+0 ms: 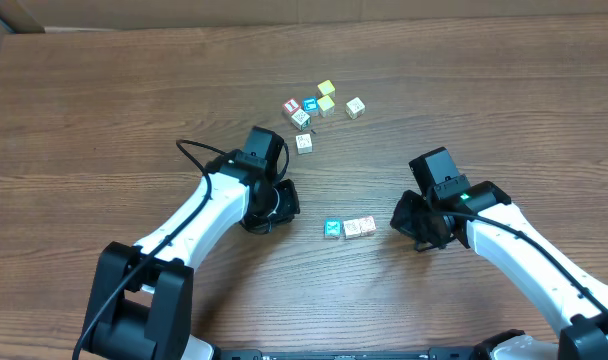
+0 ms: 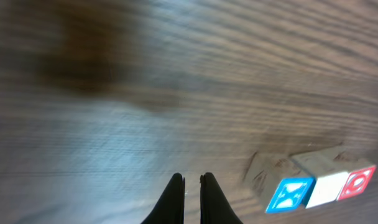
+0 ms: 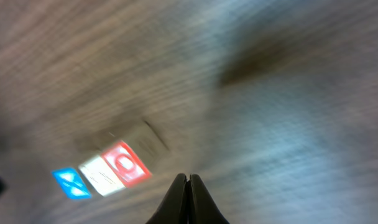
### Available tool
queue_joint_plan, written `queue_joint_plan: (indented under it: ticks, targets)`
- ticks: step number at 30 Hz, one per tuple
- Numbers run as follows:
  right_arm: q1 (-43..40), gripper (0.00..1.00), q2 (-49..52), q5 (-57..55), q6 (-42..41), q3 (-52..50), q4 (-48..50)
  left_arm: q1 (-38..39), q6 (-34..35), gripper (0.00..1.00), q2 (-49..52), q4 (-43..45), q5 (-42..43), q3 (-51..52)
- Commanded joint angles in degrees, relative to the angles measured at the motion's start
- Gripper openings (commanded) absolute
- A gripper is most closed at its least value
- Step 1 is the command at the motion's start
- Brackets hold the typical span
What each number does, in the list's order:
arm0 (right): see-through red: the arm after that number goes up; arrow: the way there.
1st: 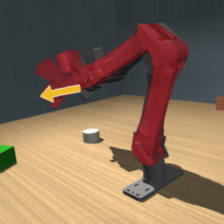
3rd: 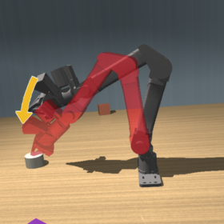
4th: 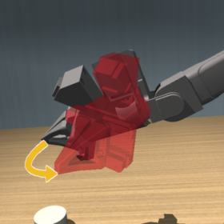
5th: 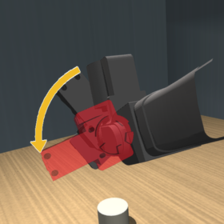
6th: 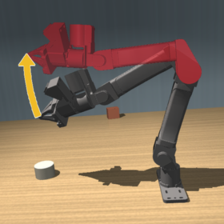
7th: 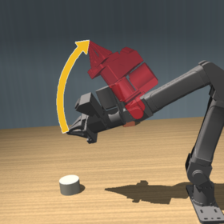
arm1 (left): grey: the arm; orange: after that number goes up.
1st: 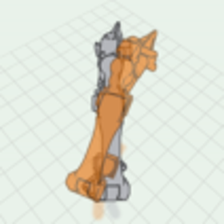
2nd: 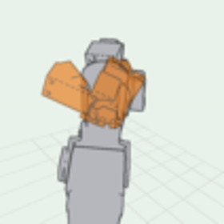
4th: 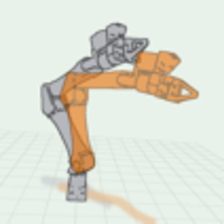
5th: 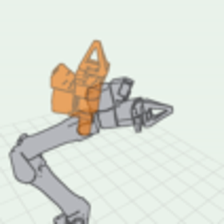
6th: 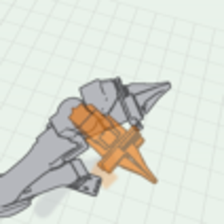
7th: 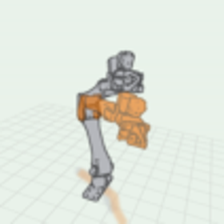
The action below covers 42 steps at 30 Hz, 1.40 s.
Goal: Flip 3 blocks
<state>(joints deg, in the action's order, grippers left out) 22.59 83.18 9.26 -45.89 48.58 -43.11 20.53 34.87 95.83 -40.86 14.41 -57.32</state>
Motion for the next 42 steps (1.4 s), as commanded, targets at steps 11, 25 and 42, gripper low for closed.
queue_joint_plan:
  ticks: [11, 25, 42]
  targets:
    - [0.22, 0.04, 8.85, 2.10, -6.47, 0.17, 8.85, 6.93, 5.46, 0.04, 0.44, 8.90, 0.44, 4.46]
    - [0.28, 0.04, 11.47, 2.89, -6.47, -0.63, 11.63, 8.44, 7.19, 0.04, 0.46, 6.93, -3.78, 4.83]
    - [0.28, 0.04, 11.47, 3.52, -6.47, -0.63, 11.54, 10.38, 7.23, 0.04, 2.27, 9.11, -3.34, 4.83]
